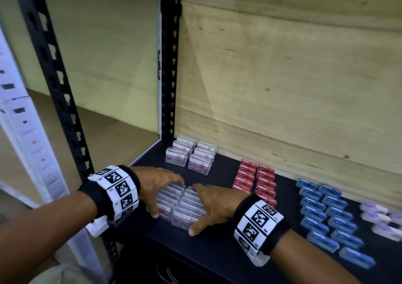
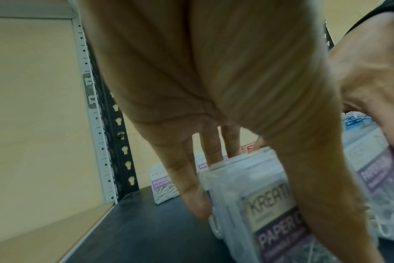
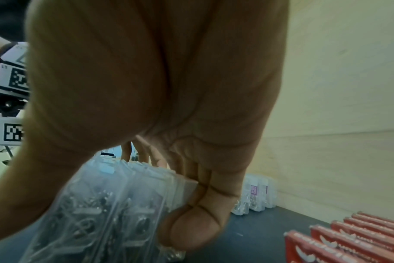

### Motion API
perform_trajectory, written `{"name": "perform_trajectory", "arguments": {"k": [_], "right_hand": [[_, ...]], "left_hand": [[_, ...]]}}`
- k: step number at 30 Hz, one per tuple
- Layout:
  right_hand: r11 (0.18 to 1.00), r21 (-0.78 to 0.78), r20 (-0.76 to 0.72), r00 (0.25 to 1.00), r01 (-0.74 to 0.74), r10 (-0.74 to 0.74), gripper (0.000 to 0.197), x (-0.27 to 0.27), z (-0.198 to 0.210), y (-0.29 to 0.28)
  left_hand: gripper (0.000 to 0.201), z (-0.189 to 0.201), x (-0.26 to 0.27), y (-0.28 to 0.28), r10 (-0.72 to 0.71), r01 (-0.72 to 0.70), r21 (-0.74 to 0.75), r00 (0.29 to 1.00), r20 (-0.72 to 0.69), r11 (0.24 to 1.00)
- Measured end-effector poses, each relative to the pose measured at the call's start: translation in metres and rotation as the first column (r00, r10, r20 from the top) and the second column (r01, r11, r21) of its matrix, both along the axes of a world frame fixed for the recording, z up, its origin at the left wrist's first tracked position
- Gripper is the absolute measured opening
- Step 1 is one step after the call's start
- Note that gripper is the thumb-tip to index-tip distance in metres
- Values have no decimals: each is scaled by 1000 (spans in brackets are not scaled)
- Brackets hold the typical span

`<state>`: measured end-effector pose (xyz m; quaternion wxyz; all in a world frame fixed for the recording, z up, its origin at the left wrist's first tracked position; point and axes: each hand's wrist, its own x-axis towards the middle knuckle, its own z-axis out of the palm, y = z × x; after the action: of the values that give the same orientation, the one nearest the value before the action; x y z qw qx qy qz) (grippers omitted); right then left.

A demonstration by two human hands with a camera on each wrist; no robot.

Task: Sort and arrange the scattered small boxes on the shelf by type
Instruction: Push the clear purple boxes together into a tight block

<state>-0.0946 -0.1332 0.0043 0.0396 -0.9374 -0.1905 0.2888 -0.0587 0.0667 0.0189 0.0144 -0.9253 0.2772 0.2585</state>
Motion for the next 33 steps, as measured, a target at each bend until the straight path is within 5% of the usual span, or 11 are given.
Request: {"name": "perform_trajectory", "arguments": {"k": [10,16,21,26,33], "right_hand": [[1000,11,25,999,25,-26,102,-3,-3,4],[997,-70,-31,999,18,-20,123,6,10,-3],[997,22,39,996,77,-78,98,39,37,-15],[995,52,277,956,87,-98,55,93,38,-15],[997,-52,313,949,64,-45,37,133,18,0]], "left_hand": [[95,0,0,0,10,-10,-24,1000,7,1000],[111,16,11,10,91,-100,-115,992,-82,988],[79,35,34,16,274,-275,-173,961,-28,946],[38,26,78,15,239,-184,-237,944,229,954],[33,8,103,5,216,-164,-231,951,223,959]]}}
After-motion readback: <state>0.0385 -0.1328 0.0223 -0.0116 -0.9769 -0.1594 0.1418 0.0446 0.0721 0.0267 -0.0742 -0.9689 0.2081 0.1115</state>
